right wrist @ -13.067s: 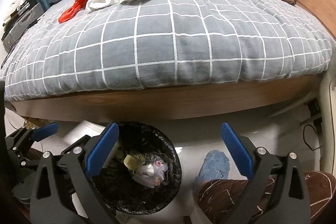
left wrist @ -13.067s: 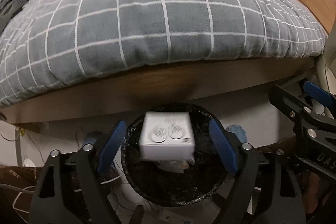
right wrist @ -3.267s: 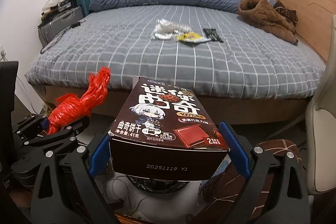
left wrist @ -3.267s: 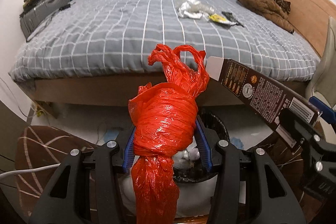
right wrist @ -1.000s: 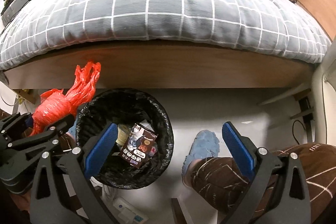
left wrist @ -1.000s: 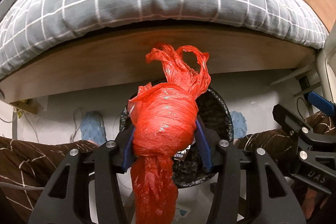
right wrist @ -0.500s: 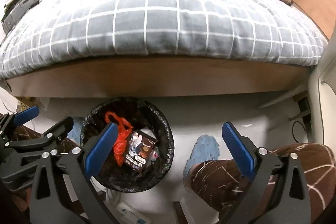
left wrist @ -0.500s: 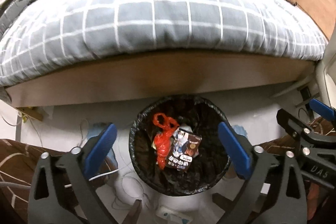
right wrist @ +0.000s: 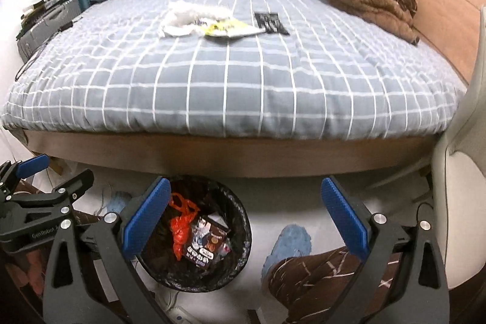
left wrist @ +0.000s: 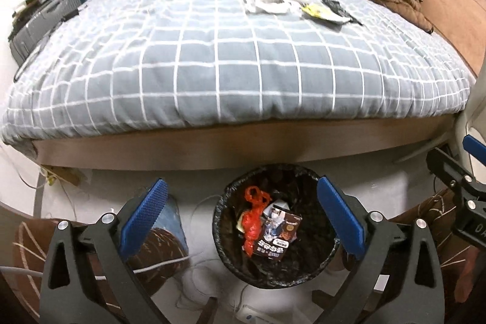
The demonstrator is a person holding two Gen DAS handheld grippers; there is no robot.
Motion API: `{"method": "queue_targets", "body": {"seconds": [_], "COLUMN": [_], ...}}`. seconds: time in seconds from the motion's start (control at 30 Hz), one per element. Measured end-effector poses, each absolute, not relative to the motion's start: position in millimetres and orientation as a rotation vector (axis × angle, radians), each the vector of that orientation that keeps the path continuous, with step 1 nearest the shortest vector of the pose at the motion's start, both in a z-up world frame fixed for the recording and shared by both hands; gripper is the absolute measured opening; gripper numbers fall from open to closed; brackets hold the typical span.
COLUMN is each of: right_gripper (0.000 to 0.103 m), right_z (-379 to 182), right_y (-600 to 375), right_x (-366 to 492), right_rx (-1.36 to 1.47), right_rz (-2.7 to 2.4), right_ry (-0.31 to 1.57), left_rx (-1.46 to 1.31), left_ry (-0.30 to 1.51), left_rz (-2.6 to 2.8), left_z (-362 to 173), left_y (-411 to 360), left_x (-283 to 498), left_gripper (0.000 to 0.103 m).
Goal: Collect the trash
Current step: 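Move both tools back toward the remaining trash on the bed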
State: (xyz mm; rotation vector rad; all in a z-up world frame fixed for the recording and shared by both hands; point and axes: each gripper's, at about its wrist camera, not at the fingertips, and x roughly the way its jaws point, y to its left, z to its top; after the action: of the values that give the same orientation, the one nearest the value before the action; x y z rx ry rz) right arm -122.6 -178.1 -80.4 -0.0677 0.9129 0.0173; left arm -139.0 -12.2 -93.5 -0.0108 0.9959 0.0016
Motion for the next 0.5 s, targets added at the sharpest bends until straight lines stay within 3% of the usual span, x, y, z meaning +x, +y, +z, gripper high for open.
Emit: {"method": "queue_targets", "body": {"seconds": [0.5], "right_gripper": [0.095], "right_z": [-37.7], "right_y": [-183.7], "right_x": [-102.7], "right_rx": [-0.062], "right_rz": [0.032], "right_ry": [0.852], "left_rx": [-0.009], "left_ry": [0.928], "left_rz": [0.012], "left_z": [-41.1], "left_y": [-4.8], "left_x": [-115.7], "left_gripper": [0.097]}}
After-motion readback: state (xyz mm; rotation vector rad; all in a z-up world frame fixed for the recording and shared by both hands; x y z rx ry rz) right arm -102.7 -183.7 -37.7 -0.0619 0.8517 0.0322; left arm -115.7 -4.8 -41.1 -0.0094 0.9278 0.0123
